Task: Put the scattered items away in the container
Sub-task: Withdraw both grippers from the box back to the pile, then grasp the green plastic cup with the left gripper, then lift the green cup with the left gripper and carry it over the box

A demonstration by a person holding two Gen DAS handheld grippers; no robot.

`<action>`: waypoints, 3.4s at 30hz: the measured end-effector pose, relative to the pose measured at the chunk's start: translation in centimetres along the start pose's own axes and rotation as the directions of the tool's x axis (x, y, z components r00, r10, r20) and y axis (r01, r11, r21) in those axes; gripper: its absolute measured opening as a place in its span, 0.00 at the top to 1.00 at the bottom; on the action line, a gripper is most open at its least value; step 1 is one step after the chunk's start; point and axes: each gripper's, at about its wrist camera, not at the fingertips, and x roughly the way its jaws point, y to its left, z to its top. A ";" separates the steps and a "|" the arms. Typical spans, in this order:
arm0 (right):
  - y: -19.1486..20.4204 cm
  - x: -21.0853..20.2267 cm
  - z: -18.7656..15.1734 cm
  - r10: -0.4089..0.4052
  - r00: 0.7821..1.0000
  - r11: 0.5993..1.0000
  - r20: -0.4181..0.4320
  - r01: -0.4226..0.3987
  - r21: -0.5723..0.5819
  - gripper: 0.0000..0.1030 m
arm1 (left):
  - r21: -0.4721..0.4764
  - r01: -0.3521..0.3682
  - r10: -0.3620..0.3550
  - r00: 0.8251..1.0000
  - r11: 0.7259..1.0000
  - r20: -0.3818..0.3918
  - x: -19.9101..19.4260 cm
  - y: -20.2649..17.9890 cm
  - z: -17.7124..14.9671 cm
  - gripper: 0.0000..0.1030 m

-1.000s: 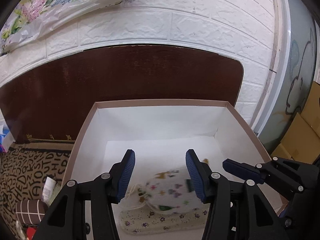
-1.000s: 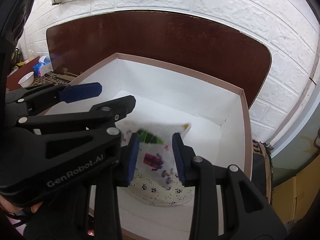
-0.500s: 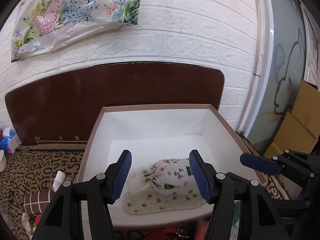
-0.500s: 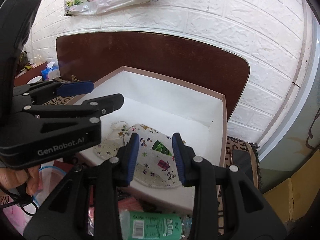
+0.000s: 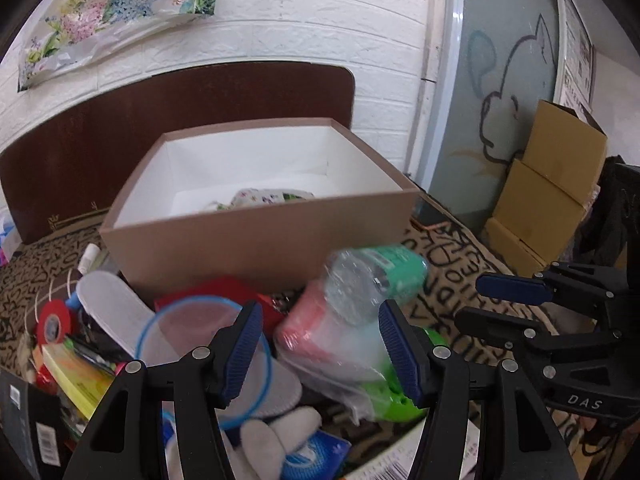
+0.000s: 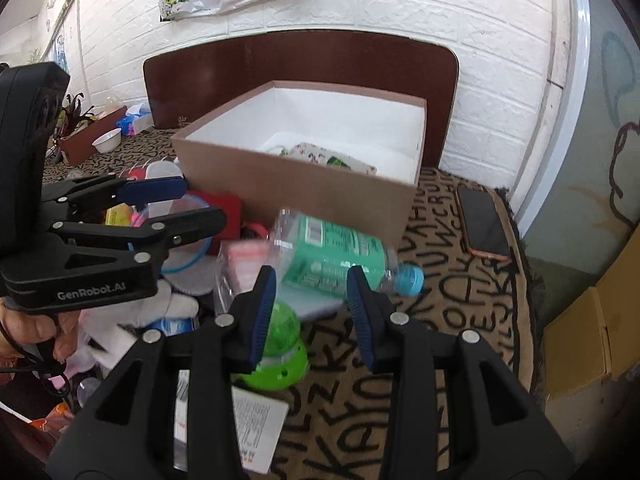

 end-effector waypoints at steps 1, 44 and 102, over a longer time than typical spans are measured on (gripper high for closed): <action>-0.2 -0.1 -0.9 0.005 1.000 1.000 -0.013 -0.005 0.013 0.62 | 0.015 0.008 -0.008 1.000 1.000 -0.007 0.1 -0.6 -0.6 0.40; 0.9 4.6 -5.1 0.158 0.987 0.986 -0.030 -0.155 0.063 0.58 | -0.109 0.084 -0.099 0.984 0.990 -0.146 6.9 -4.8 -0.5 0.53; 1.2 4.7 13.1 0.163 0.948 0.986 0.273 -0.143 -0.091 0.58 | -0.085 -0.015 0.034 0.974 0.996 0.223 2.0 4.0 15.4 0.53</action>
